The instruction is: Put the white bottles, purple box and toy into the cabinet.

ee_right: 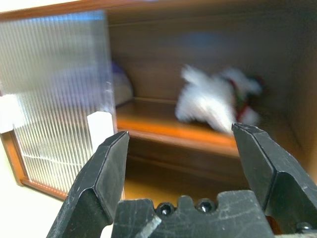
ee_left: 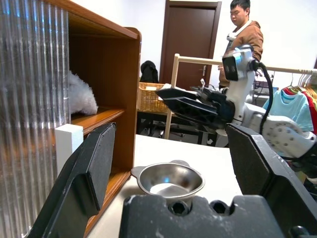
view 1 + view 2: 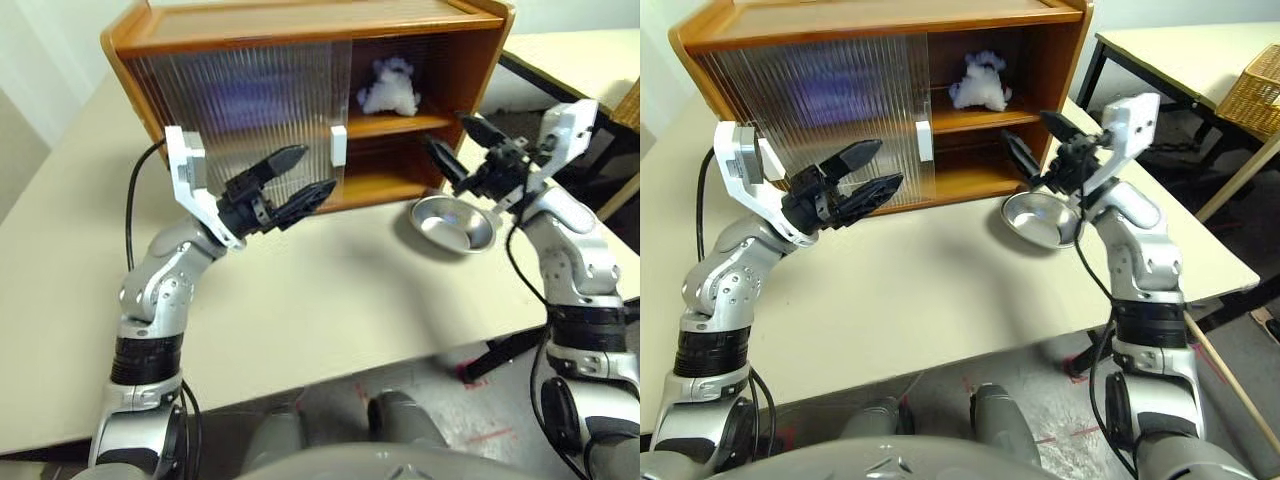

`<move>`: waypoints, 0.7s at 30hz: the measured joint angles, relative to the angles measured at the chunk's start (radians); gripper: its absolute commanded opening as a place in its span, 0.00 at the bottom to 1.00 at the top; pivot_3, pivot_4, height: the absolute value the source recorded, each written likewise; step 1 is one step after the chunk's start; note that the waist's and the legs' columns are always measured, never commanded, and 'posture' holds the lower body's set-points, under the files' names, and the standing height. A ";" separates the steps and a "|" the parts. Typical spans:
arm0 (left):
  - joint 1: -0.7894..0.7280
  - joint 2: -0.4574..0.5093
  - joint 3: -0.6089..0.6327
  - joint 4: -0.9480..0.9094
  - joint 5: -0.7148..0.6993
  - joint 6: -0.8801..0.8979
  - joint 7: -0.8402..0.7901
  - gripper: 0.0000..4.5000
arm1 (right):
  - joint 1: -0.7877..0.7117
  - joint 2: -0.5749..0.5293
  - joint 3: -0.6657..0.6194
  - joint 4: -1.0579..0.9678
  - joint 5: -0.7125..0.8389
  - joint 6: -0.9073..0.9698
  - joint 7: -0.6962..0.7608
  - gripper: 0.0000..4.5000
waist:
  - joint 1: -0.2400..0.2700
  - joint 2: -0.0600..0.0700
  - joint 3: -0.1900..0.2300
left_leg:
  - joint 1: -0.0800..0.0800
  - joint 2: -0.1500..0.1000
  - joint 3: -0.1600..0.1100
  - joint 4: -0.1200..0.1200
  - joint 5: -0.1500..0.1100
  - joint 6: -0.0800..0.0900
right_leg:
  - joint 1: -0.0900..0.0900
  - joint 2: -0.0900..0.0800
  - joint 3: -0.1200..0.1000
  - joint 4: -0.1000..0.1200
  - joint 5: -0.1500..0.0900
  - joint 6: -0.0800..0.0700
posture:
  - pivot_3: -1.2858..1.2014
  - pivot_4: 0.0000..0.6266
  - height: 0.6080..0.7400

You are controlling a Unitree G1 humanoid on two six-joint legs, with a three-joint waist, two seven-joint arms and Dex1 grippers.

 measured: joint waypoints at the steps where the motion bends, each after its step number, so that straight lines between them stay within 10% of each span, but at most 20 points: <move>1: 0.000 0.000 0.000 0.001 0.000 0.000 0.000 1.00 | 0.016 -0.005 -0.021 -0.002 0.023 0.027 -0.014 0.99 | 0.000 0.000 0.000 | 0.000 0.000 0.001 0.000 0.000 0.000 | 0.000 0.000 0.000 0.000 0.000 0.000 | 0.51 0.00 1.00; 21: -0.004 0.008 0.001 0.029 0.000 0.001 -0.016 1.00 | 0.007 0.065 -0.608 0.367 0.843 0.470 -0.384 0.99 | -0.006 0.000 0.000 | -0.001 0.001 0.004 -0.002 0.000 0.001 | 0.003 0.002 0.004 -0.003 0.000 0.000 | 0.52 0.00 1.00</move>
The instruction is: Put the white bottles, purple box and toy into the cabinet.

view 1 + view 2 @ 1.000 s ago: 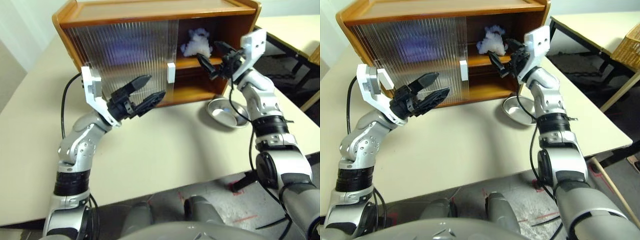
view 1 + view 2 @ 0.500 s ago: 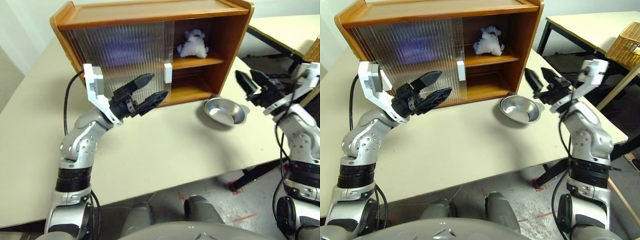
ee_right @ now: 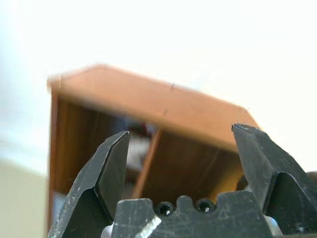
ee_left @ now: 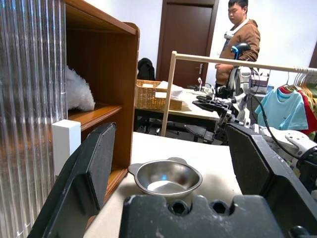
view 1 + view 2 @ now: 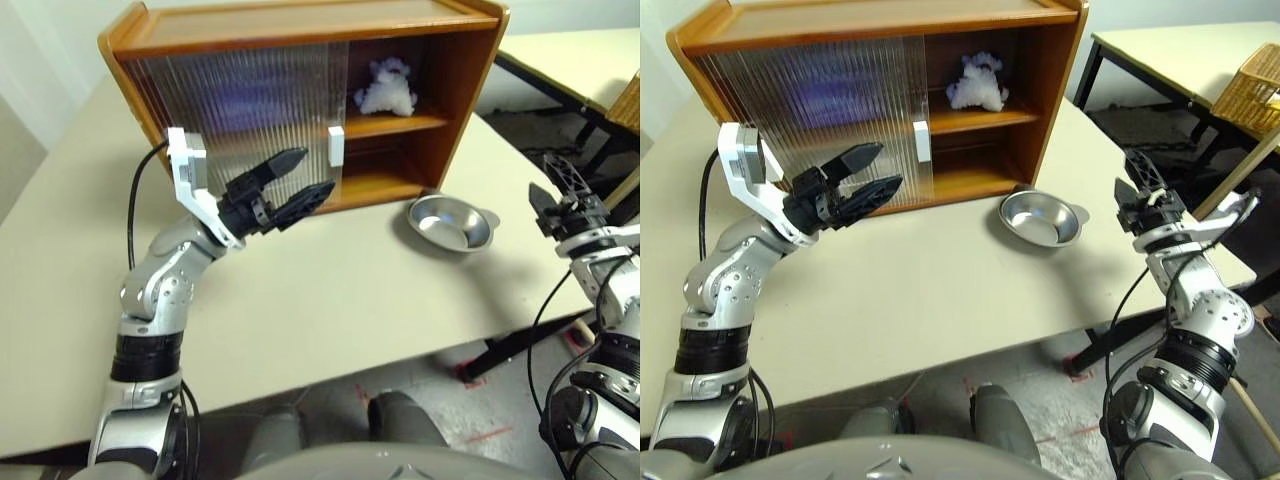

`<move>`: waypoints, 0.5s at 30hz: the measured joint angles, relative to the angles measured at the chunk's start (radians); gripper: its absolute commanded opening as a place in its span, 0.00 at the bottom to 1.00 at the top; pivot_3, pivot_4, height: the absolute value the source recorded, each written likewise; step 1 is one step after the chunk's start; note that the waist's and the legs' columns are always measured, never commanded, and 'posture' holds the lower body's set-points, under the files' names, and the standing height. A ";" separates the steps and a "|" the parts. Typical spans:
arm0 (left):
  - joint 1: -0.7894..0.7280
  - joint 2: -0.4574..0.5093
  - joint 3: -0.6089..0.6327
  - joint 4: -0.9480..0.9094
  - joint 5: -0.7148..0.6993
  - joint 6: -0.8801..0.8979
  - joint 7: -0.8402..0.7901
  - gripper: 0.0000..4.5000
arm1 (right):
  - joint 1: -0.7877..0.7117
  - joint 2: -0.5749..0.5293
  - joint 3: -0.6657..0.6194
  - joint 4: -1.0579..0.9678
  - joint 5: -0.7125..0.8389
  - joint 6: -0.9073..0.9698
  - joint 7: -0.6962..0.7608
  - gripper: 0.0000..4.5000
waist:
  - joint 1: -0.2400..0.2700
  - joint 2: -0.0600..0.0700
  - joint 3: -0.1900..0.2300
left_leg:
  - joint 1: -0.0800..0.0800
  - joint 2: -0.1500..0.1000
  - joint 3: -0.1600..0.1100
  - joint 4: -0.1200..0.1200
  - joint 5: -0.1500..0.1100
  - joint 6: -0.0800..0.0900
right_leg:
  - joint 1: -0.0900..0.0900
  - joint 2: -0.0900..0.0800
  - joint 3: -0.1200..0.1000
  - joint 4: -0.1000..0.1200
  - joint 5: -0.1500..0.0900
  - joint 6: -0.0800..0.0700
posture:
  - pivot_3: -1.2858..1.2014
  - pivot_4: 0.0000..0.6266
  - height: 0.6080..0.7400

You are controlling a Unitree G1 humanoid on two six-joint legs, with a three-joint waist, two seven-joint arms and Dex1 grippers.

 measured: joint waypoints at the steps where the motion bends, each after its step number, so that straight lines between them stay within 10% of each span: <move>1: 0.000 0.004 0.001 0.000 0.000 0.001 0.001 1.00 | -0.002 -0.007 -0.016 0.036 0.014 0.000 -0.006 0.99 | 0.000 0.000 0.000 | 0.000 0.000 0.000 0.000 0.000 0.000 | 0.000 0.000 0.000 0.000 0.000 0.000 | 0.52 0.00 1.00; 15: 0.011 0.021 0.016 -0.039 -0.004 0.015 0.027 1.00 | -0.004 -0.032 -0.015 0.284 -0.010 -0.029 0.036 0.99 | 0.003 0.000 0.000 | -0.001 0.000 0.000 -0.001 0.000 0.000 | 0.000 0.000 0.000 -0.001 0.000 0.000 | 0.53 0.00 1.00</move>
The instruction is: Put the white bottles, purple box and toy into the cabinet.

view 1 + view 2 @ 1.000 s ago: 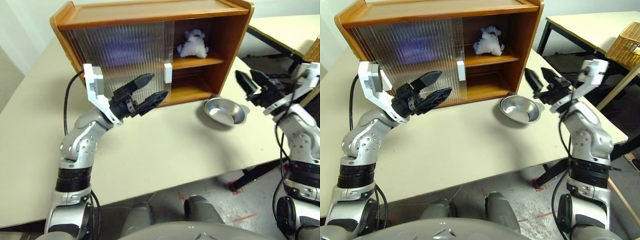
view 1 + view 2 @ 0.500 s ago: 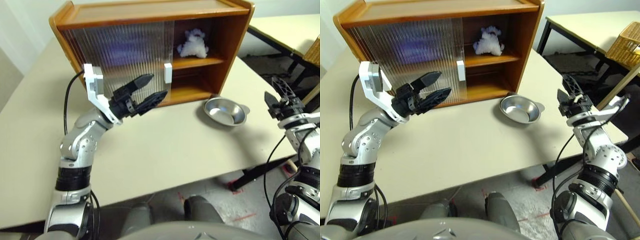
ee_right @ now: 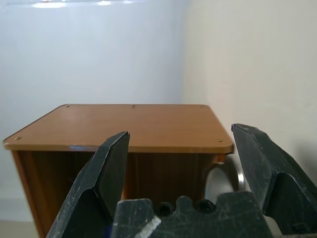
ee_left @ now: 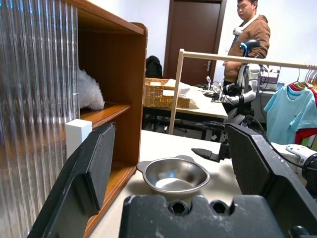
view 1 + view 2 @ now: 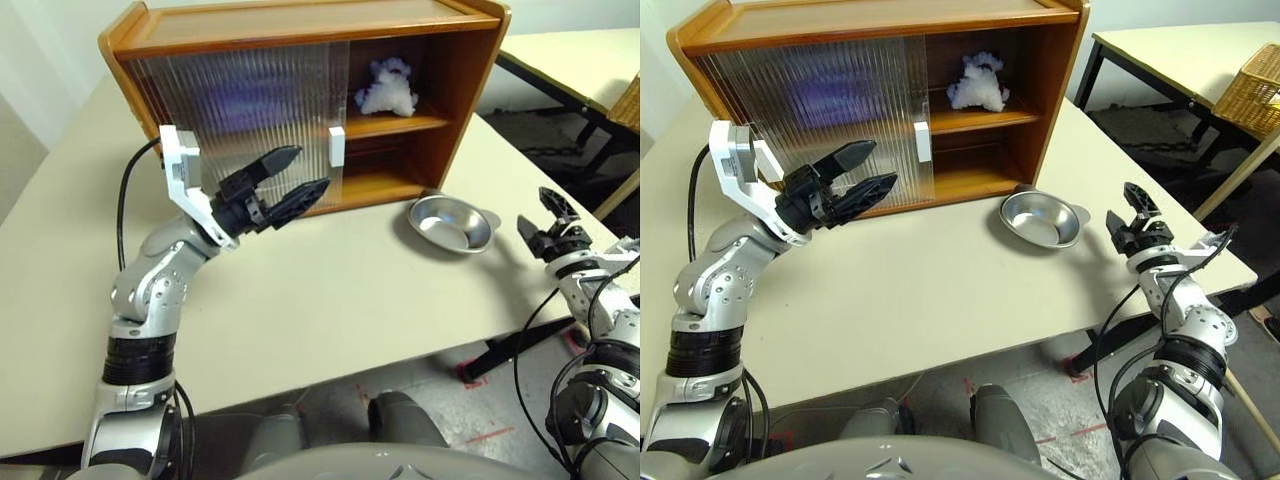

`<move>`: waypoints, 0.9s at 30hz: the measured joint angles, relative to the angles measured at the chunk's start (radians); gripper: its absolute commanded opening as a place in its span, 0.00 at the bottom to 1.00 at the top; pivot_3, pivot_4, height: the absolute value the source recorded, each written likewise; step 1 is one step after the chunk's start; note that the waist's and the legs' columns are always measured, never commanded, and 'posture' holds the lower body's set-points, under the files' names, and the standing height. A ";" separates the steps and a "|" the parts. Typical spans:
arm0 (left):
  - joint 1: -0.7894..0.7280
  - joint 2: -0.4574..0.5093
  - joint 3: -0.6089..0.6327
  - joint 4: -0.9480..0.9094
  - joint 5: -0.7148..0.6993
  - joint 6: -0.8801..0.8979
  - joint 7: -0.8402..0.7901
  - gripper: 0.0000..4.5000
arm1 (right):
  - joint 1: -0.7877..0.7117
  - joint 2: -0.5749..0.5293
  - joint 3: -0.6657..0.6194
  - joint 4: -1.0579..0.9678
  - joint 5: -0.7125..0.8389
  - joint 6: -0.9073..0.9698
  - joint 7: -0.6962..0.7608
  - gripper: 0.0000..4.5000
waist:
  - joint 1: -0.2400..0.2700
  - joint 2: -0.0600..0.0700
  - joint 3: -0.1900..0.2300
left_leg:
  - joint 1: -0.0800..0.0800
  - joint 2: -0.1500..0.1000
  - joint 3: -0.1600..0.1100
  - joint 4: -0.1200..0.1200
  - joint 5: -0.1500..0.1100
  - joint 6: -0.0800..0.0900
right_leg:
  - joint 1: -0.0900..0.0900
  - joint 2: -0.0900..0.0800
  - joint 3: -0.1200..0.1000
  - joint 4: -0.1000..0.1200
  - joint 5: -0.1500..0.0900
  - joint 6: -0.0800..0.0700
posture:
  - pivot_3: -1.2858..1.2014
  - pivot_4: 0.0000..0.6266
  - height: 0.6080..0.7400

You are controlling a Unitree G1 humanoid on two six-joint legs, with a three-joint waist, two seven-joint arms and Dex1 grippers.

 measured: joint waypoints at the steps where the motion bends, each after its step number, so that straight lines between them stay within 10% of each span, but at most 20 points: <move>1: 0.000 0.000 0.001 -0.003 -0.001 0.001 0.002 1.00 | -0.001 -0.001 0.001 0.013 -0.007 -0.006 0.008 0.99 | 0.000 0.000 0.000 | 0.000 0.000 0.000 0.000 0.000 0.000 | 0.000 0.000 0.000 0.000 0.000 0.000 | 0.53 0.00 1.00; 27: 0.007 0.004 0.003 -0.013 -0.008 0.018 0.017 1.00 | -0.015 -0.004 0.042 0.106 -0.090 0.046 0.083 0.99 | 0.002 0.000 0.000 | 0.000 0.000 0.000 0.000 0.000 0.000 | 0.000 0.000 0.000 -0.001 0.000 0.000 | 0.54 0.00 1.00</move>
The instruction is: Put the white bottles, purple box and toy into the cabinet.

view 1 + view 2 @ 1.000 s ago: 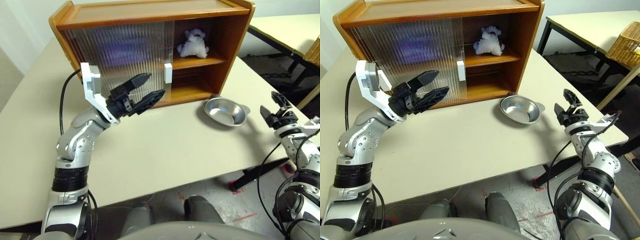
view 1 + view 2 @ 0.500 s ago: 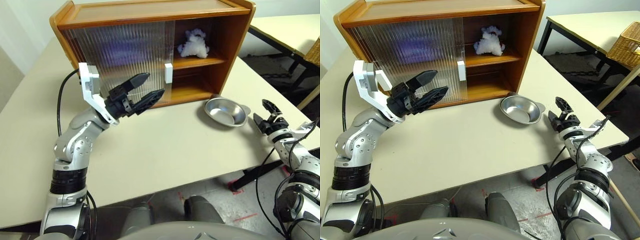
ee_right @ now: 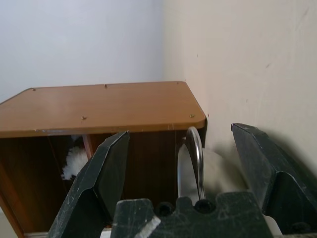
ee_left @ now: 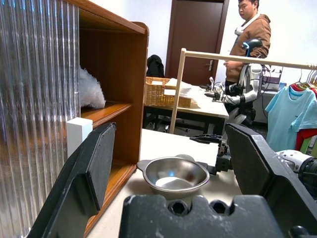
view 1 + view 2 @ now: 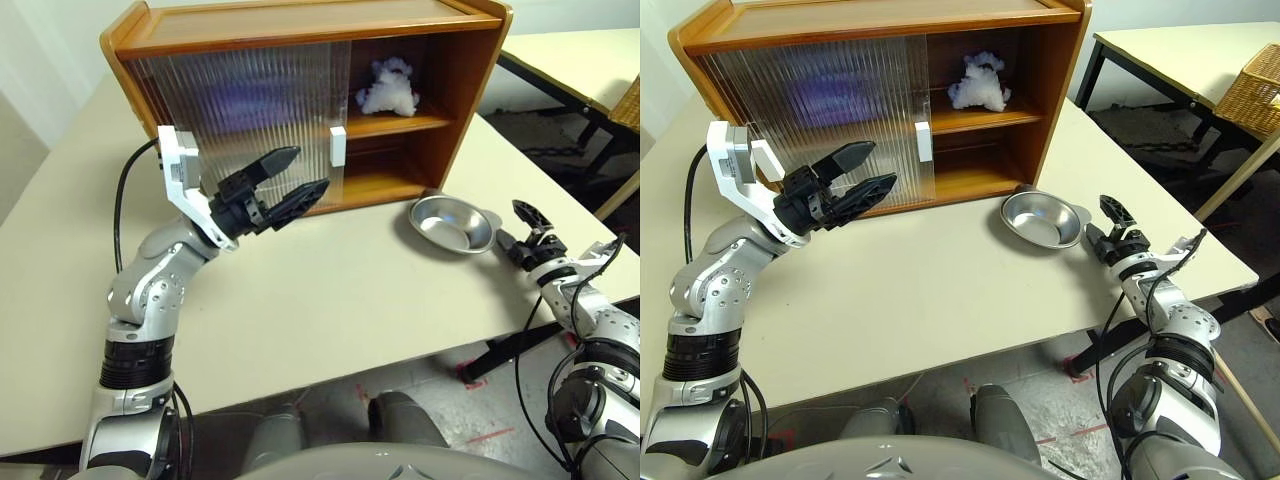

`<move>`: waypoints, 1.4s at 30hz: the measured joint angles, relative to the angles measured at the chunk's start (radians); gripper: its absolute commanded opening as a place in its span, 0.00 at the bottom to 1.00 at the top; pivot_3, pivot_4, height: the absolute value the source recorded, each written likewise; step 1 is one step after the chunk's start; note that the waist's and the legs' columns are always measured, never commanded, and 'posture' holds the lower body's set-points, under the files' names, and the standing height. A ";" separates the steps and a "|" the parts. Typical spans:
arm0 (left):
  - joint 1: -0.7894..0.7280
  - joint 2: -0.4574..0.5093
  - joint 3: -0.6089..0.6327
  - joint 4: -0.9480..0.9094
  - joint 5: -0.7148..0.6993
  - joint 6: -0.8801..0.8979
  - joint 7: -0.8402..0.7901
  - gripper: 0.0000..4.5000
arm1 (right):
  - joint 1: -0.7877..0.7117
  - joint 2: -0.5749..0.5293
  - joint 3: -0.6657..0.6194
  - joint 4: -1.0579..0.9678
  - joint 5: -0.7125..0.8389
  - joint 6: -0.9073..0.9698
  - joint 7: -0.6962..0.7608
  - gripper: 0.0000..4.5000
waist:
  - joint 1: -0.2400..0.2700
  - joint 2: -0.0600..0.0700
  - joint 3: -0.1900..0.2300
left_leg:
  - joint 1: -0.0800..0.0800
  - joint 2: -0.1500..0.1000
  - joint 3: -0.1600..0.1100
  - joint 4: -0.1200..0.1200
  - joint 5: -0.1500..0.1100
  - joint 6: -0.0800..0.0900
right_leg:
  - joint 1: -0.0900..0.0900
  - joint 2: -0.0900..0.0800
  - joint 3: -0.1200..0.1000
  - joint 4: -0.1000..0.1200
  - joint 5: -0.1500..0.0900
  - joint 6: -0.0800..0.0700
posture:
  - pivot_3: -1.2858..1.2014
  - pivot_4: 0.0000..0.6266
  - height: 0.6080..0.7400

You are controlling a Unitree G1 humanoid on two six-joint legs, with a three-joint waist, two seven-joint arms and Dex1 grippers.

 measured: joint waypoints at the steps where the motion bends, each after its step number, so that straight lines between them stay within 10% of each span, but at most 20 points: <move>1: 0.000 0.000 0.000 0.000 0.000 0.000 0.000 1.00 | 0.000 0.000 0.000 0.000 -0.002 0.003 0.003 0.99 | 0.000 0.000 0.000 | 0.000 0.000 0.000 0.000 0.000 0.000 | 0.000 0.000 0.000 0.000 0.000 0.000 | 0.54 0.00 1.00; 19: 0.001 0.000 0.000 -0.024 -0.001 0.001 0.009 1.00 | -0.010 -0.013 0.032 0.036 -0.044 0.046 0.032 0.99 | 0.001 0.000 0.000 | 0.000 0.000 0.000 0.000 0.000 0.000 | 0.000 0.000 0.000 0.000 0.000 0.000 | 0.54 0.00 1.00; 32: 0.001 -0.002 0.000 -0.024 0.000 0.001 0.009 1.00 | -0.030 -0.025 0.034 0.055 -0.060 0.049 0.058 0.02 | 0.000 -0.004 -0.003 | 0.001 0.000 0.000 0.000 0.000 0.000 | 0.002 0.000 0.000 -0.001 0.000 0.001 | 0.54 0.00 1.00; 42: 0.001 -0.004 0.000 -0.023 0.000 0.001 0.009 1.00 | -0.038 -0.036 0.032 0.074 -0.066 0.044 0.071 0.01 | 0.000 -0.005 -0.003 | 0.001 0.000 0.001 0.001 0.000 0.000 | 0.002 -0.001 0.001 -0.003 0.000 0.000 | 0.53 0.00 1.00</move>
